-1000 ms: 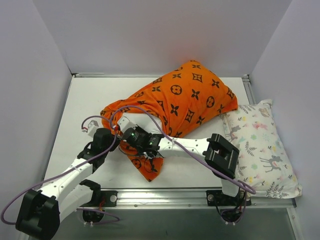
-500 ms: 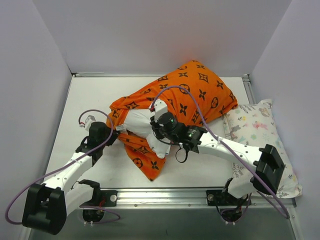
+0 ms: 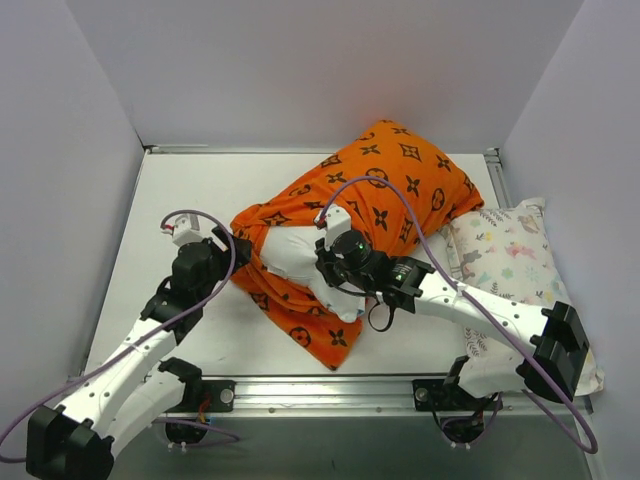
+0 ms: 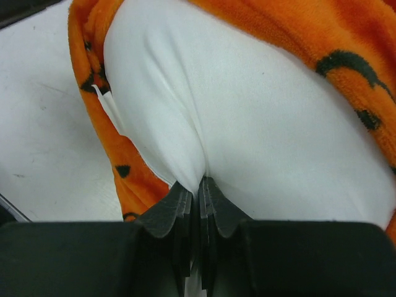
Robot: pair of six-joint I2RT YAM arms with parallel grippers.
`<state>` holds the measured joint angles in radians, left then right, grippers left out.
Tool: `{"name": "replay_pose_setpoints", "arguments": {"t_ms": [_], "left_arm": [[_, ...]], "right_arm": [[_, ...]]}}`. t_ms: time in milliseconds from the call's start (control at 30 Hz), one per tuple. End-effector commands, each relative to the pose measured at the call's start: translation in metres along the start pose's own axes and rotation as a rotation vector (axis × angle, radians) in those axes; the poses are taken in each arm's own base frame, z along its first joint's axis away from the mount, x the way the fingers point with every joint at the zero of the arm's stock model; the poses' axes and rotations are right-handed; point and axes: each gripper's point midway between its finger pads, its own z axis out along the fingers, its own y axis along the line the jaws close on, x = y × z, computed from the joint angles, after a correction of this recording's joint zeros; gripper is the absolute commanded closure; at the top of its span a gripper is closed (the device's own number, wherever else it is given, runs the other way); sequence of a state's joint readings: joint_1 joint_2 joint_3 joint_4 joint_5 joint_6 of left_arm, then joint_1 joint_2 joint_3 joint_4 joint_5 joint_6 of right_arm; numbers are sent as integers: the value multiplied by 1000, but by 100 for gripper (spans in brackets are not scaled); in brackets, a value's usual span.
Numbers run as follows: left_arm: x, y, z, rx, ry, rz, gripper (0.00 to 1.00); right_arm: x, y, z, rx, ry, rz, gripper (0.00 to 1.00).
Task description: Remove the pillowcase from the pillow
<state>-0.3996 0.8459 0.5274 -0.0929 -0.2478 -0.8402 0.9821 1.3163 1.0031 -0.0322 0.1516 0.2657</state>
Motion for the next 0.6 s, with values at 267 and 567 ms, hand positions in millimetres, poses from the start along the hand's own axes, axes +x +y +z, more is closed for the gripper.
{"name": "replay_pose_setpoints", "arguments": {"t_ms": [267, 567], "left_arm": [[-15, -46, -1, 125, -41, 136, 16], [7, -55, 0, 204, 14, 149, 13]], "right_arm": [[-32, -5, -21, 20, -65, 20, 100], [-44, -3, -23, 25, -74, 8, 100]]}}
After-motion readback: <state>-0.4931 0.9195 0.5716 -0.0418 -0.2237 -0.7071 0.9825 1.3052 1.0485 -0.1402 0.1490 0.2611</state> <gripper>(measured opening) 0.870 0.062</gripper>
